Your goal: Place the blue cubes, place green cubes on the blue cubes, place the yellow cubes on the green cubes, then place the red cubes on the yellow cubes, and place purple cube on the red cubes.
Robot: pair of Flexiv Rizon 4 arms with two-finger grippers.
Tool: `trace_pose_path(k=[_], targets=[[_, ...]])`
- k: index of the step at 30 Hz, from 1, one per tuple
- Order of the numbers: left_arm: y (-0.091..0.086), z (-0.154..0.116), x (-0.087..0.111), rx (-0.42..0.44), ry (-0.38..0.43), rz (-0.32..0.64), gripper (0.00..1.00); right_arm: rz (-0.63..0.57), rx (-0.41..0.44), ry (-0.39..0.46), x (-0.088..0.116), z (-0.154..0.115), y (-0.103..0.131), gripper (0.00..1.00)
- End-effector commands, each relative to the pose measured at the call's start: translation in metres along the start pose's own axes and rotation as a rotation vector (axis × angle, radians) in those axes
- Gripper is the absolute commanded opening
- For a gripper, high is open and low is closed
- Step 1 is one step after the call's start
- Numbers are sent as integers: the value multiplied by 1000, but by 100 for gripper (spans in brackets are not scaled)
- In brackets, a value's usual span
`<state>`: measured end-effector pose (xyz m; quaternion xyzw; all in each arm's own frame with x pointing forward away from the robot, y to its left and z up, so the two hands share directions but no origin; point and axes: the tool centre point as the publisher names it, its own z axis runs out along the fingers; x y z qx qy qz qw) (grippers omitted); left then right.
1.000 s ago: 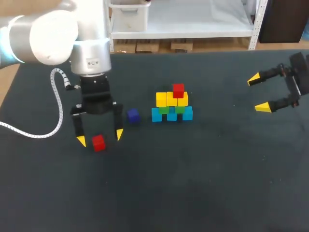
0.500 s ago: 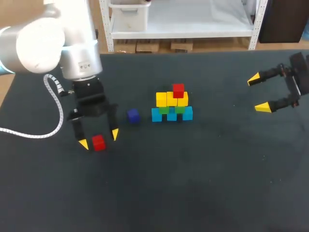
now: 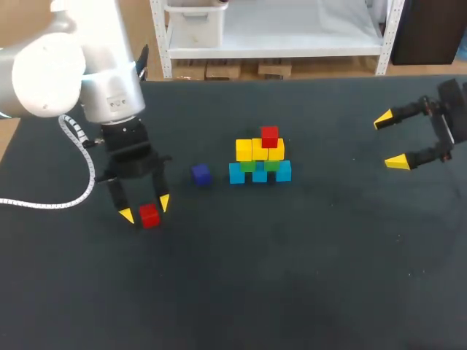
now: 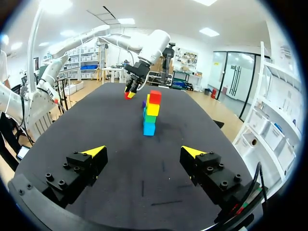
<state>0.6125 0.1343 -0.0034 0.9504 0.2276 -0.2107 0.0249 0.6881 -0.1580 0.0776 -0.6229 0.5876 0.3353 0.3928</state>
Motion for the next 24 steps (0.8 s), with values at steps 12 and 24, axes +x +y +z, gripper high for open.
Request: trace_pose_path(k=[12,24], targets=[[10,-3,1,-33,-19,28,0,-1,-1,-1,0,1,-1,100],[18,-75,-6,-368,-53,-414,0,-1,-1,-1,0,1,-1,100]])
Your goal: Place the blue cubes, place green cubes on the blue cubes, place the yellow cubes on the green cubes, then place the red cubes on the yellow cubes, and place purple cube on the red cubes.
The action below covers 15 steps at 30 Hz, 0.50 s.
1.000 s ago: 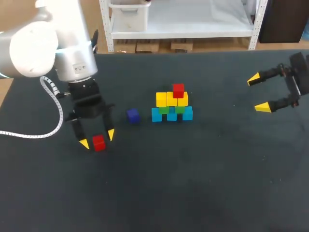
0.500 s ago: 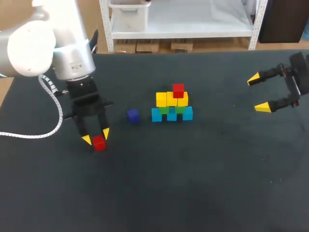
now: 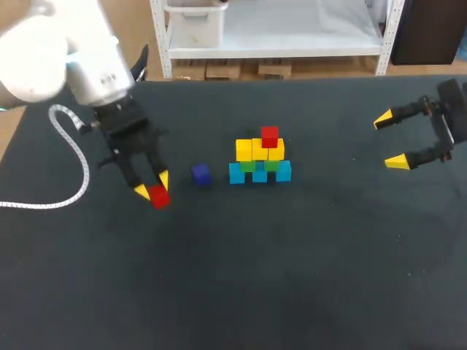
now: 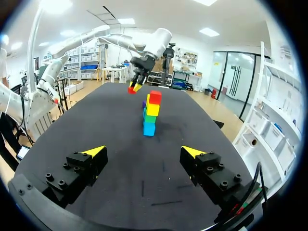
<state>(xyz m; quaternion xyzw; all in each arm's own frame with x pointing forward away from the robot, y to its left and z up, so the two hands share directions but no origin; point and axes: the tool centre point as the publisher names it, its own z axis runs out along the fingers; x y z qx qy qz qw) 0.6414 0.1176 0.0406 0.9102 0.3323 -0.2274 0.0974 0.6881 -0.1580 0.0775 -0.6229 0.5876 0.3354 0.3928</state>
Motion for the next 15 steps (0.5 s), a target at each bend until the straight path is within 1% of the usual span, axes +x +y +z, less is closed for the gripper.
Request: trace_pose_path(k=[1,3,4,6,7,9,11,12,13,15], targets=[[0,-34,-7,-239,30,-260,0,0,-1,-1,0,0,-1,100],[9,-44,-10,-283,78,-345,0,0,-1,-1,0,0,-1,100],[13,-48,-11,-305,66,-390,0,0,-1,-1,0,0,-1,100],[22,-56,-14,-338,107,-457,0,0,-1,-1,0,0,-1,100],[27,-60,-14,-354,101,-486,0,0,-1,-1,0,0,-1,100],[37,-68,-16,-368,141,-523,0,0,-1,-1,0,0,-1,100],[47,-74,-16,-383,160,-544,0,0,-1,-1,0,0,-1,100],[52,-77,-17,-383,176,-558,0,0,-1,-1,0,0,-1,100],[57,-79,-17,-384,173,-567,0,0,-1,-1,0,0,-1,100],[66,-80,-19,-378,210,-592,0,0,-1,-1,0,0,-1,100]])
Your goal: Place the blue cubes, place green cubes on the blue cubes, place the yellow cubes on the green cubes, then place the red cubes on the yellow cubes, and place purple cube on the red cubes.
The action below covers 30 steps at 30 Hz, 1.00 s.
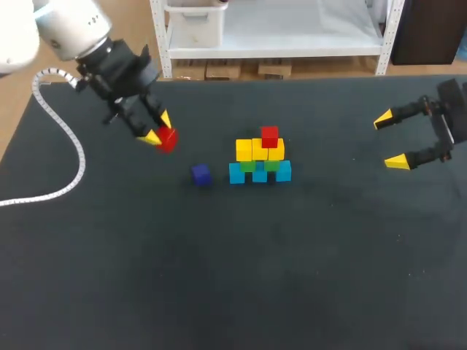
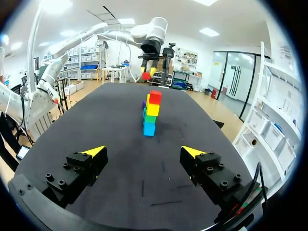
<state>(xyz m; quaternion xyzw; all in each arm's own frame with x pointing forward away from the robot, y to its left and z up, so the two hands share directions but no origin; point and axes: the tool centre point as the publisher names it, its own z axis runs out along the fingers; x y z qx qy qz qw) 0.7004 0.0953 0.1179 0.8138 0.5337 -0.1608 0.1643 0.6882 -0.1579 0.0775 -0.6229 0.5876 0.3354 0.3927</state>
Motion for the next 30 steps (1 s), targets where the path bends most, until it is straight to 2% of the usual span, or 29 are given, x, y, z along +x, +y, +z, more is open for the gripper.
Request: trace_pose_path(k=[1,6,14,19,30], targets=[[8,3,-15,-121,135,-183,0,-1,-1,-1,0,0,-1,100],[21,13,-34,-149,167,-222,0,-1,-1,-1,0,0,-1,100],[37,29,-66,-138,131,-252,0,-1,-1,-1,0,0,-1,100],[44,33,-77,-145,110,-285,0,-1,-1,-1,0,0,-1,100],[52,57,-96,-107,64,-270,0,-1,-1,-1,0,0,-1,100]])
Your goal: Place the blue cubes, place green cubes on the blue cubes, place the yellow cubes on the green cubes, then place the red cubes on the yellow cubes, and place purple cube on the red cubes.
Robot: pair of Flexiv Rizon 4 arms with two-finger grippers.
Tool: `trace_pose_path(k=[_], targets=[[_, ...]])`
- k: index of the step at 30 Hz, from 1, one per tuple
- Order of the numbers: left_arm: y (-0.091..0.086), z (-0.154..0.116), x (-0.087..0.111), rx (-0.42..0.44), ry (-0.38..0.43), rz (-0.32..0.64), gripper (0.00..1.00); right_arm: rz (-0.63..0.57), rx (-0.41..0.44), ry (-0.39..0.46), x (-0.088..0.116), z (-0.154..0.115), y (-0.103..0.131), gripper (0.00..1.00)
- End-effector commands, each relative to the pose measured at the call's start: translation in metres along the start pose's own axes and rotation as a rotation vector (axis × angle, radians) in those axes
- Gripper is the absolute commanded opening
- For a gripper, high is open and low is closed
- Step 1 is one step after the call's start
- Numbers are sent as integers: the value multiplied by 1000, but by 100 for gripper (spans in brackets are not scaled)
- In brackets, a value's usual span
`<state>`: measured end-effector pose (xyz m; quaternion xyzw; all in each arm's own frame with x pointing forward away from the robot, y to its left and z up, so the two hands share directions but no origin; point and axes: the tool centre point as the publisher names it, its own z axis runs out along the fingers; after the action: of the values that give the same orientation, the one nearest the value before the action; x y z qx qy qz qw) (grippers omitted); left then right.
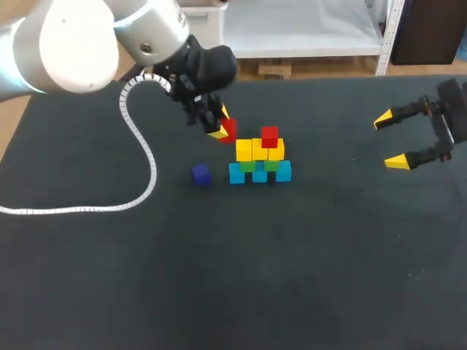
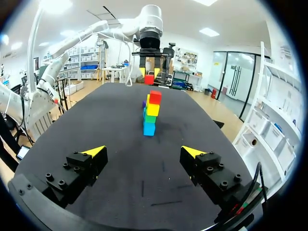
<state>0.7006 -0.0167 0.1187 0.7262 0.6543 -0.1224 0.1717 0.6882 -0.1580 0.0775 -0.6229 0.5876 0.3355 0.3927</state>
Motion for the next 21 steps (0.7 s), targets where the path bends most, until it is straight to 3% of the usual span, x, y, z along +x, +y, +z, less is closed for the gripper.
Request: trace_pose_path(k=[1,10,21], targets=[[7,11,-10,17,-4,10,0,-1,-1,-1,0,0,0,100],[11,25,-25,26,-27,13,0,-1,-1,-1,0,0,0,100],[15,34,-28,26,-28,-19,0,-1,-1,-1,0,0,0,100]])
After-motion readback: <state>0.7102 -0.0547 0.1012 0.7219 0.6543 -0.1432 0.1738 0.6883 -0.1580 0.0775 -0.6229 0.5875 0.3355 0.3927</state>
